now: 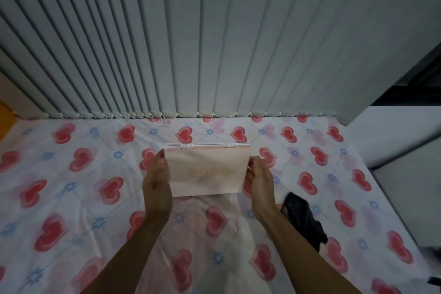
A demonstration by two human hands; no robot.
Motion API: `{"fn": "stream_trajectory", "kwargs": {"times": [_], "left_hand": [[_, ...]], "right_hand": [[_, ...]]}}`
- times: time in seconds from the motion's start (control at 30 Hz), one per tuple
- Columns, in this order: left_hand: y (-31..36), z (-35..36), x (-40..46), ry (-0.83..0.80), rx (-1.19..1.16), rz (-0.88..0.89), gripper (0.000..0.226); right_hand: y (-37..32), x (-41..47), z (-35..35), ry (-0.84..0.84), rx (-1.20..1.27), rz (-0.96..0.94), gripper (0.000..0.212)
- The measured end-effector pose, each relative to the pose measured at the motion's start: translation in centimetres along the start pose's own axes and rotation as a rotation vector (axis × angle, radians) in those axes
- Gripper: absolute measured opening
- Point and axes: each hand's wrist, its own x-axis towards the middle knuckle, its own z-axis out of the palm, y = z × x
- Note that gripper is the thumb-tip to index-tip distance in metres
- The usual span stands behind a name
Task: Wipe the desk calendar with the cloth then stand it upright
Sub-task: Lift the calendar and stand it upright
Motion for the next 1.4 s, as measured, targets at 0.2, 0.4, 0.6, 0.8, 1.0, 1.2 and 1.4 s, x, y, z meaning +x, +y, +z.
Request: {"fn": "stream_trajectory", "kwargs": {"times": [0.2, 0.4, 0.6, 0.8, 1.0, 1.2, 1.4], "left_hand": [[-1.3, -0.3, -1.2, 0.003, 0.048, -0.083, 0.043], [-0.9, 0.0, -1.8, -0.018, -0.003, -0.151, 0.045], [0.6, 0.2, -1.7, 0.002, -0.05, -0.154, 0.042], [1.4, 0.6, -1.9, -0.014, -0.072, -0.166, 0.035], [1.7, 0.6, -1.8, -0.032, -0.046, -0.193, 0.035], [2.2, 0.8, -1.6, -0.065, -0.024, -0.176, 0.04], [3.0, 1.2, 0.7, -0.074, -0.01, -0.175, 0.039]], "right_hand": [[1.1, -0.4, -0.4, -0.01, -0.009, 0.047, 0.041], [1.4, -1.3, -0.2, -0.028, -0.118, 0.005, 0.05], [-0.2, -1.6, 0.3, -0.007, -0.052, -0.044, 0.05], [-0.3, -1.9, 0.5, -0.017, 0.009, -0.044, 0.05], [-0.1, -1.9, 0.5, -0.025, 0.042, -0.041, 0.05], [0.3, -0.5, 0.5, -0.043, 0.032, -0.022, 0.049], [-0.7, 1.5, 1.5, -0.058, 0.029, -0.021, 0.05]]}}
